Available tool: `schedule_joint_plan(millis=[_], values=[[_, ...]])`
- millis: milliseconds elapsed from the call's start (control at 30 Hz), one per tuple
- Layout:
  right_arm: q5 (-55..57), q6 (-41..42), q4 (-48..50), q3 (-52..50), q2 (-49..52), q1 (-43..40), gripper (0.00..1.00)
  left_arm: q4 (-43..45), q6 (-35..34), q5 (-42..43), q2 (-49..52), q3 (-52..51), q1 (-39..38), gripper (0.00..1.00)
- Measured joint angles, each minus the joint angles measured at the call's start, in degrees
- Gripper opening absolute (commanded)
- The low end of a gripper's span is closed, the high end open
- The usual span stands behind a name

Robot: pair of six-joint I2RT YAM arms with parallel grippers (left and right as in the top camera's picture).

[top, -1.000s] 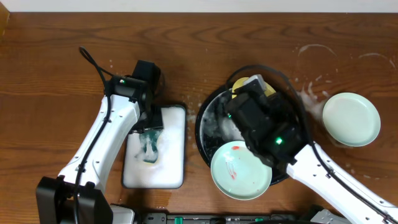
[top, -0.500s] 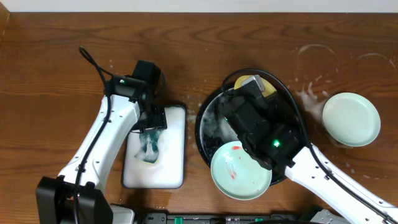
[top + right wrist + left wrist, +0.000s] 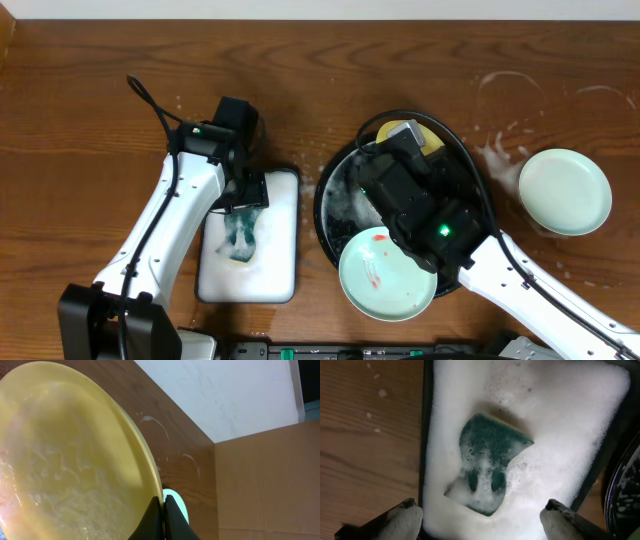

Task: Clean dirty plates on tray and stack at the side
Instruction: 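Return the sponge to the foam tray with the left gripper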

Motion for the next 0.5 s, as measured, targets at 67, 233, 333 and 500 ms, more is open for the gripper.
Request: schedule_joint_plan(millis=[67, 233, 333, 500], values=[[0.00, -0.11, -0.02, 0.00, 0.00, 0.00, 0.01, 0.00, 0.00, 0.00, 0.00, 0.00, 0.00, 0.82], [0.00, -0.48, 0.00, 0.00, 0.00, -0.02, 0.01, 0.00, 0.00, 0.00, 0.00, 0.00, 0.00, 0.82], [0.00, -0.61, -0.02, 0.00, 0.00, 0.00, 0.01, 0.00, 0.00, 0.00, 0.00, 0.00, 0.00, 0.82], [0.00, -0.63, -0.09, 0.00, 0.00, 0.00, 0.01, 0.00, 0.00, 0.00, 0.00, 0.00, 0.00, 0.82]])
